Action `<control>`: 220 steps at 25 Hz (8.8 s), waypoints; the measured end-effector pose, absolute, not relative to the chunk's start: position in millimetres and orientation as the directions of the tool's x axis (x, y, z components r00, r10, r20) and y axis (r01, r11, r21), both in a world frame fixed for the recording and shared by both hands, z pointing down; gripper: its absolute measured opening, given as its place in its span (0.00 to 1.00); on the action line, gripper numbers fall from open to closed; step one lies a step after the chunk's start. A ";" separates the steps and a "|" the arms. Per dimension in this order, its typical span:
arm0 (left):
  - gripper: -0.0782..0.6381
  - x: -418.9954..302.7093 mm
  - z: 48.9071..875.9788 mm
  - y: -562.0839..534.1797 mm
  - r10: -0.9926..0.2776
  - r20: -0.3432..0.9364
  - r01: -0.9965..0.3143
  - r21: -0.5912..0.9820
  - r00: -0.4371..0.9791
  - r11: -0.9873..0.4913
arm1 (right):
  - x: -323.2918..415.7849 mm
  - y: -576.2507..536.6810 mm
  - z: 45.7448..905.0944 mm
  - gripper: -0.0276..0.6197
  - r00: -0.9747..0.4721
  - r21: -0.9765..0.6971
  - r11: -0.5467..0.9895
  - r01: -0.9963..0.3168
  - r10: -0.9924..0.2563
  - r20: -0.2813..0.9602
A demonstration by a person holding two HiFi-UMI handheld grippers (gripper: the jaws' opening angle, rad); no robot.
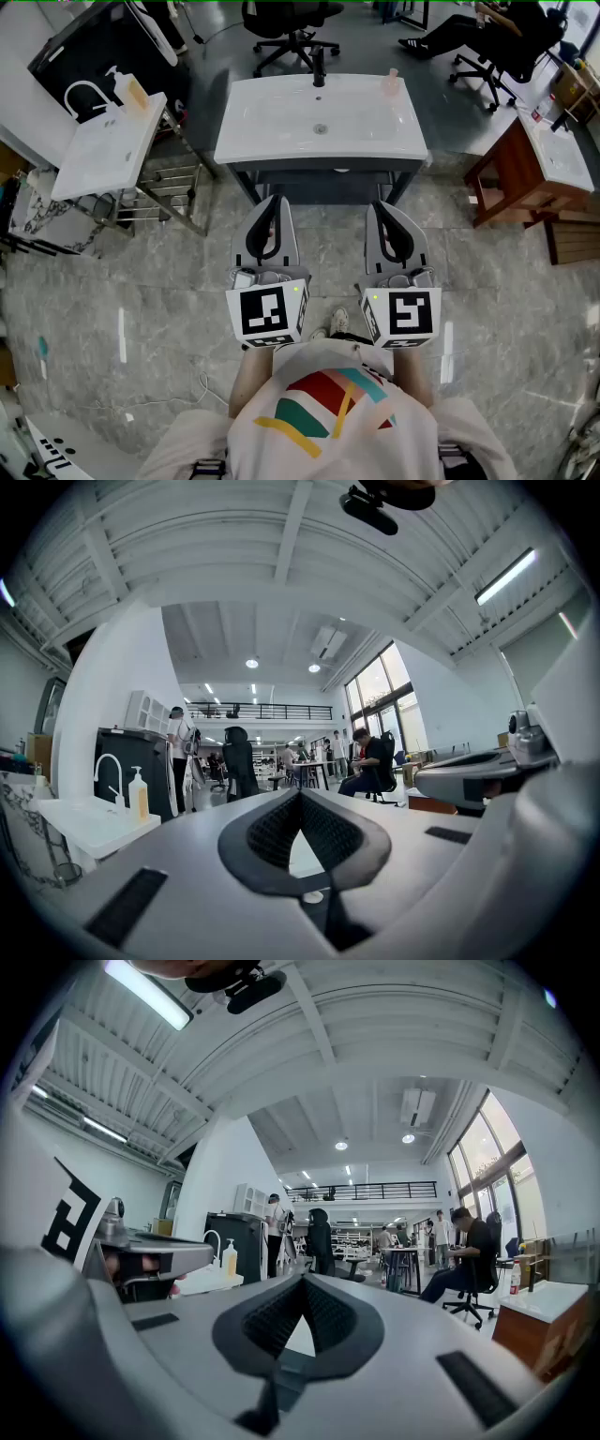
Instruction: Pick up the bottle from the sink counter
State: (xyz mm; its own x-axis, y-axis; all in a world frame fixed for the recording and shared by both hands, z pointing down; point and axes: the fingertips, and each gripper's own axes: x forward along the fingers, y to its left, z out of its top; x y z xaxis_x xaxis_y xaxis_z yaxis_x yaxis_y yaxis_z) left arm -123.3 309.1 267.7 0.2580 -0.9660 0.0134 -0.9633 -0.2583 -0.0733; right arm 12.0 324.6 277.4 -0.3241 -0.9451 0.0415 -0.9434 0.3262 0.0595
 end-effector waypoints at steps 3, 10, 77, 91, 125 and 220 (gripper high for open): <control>0.13 -120.1 270.1 300.8 -0.964 0.006 -0.961 -0.079 0.265 -0.264 | 12.7 314.9 275.6 0.06 -0.324 0.061 0.326 -0.944 -0.945 0.029; 0.13 -121.3 278.5 290.5 -0.963 0.028 -0.961 -0.070 0.267 -0.268 | 9.5 306.2 279.8 0.06 -0.335 0.037 0.336 -0.941 -0.942 0.039; 0.13 -87.6 307.1 42.3 -0.954 0.014 -0.954 -0.029 0.299 -0.299 | 26.0 76.2 323.2 0.06 -0.410 0.033 0.413 -0.910 -0.909 0.075; 0.13 -124.5 279.9 -119.2 -0.935 -0.016 -0.935 -0.001 0.354 -0.354 | -22.3 -89.0 294.6 0.06 -0.370 0.079 0.376 -0.923 -0.926 0.079; 0.13 -95.2 266.2 -218.5 -0.934 -0.070 -0.936 0.018 0.350 -0.351 | -11.2 -199.3 277.7 0.06 -0.418 -0.026 0.417 -0.908 -0.908 0.015; 0.13 -32.6 399.3 -246.2 -0.895 0.271 -0.928 -0.019 0.354 -0.373 | 231.4 -340.3 596.7 0.64 -0.015 0.004 0.024 -1.000 -0.743 0.669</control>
